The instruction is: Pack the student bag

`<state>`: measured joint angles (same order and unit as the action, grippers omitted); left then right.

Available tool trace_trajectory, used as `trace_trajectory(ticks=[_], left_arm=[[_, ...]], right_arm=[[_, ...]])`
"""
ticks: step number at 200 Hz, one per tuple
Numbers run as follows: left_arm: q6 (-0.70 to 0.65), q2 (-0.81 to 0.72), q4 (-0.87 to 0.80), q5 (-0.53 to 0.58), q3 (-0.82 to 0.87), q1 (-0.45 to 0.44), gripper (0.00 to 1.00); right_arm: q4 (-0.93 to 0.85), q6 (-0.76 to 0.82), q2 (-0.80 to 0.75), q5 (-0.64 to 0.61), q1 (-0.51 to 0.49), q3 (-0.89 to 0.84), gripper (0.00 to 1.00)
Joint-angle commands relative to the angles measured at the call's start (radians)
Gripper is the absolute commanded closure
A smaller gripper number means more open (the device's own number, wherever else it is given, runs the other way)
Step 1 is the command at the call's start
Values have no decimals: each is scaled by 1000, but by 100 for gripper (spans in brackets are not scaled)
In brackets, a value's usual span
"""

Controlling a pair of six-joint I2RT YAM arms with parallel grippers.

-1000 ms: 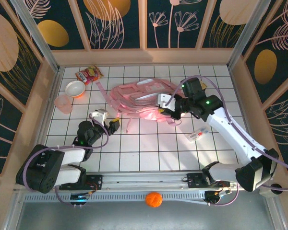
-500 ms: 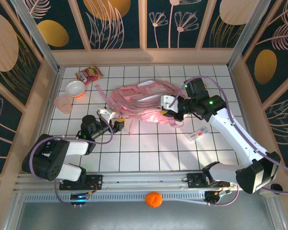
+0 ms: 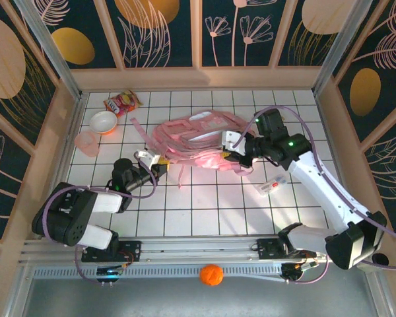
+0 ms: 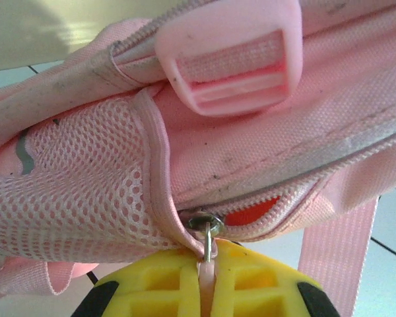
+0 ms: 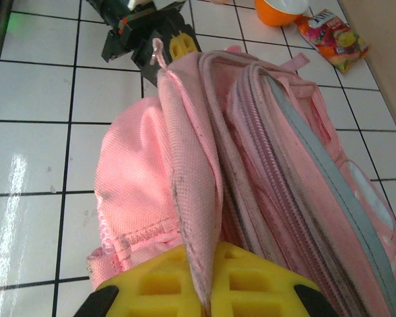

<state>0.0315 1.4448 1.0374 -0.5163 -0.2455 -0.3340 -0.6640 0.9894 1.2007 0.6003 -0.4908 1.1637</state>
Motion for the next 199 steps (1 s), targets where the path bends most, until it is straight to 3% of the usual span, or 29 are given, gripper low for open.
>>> trace_trajectory(ticks=[1,35,53,114,156,199], left_arm=[[63,-44,34,-97,-9,-17,100],[133,-89,-24,-135,-28,-28,100],[137,-122,-97,-150,-46,-32,100],[136,-253,-286,-184,-71,-40,100],[134,-318,-495,32,-99,-40,100],[171,-246,-404,-133,-104,-51,100]], right_arm=[[245,-112,-39,-47,-20,-47,100],[419,-204,-43,-278,-156,-161,100],[518,-261,-40,-335,-202,-217,100],[769,-420,13,-544,-217,-313,100],[834,-490,-58,-488,-148,-354,100],[833,-500,-67,-481,-227,-383,100]])
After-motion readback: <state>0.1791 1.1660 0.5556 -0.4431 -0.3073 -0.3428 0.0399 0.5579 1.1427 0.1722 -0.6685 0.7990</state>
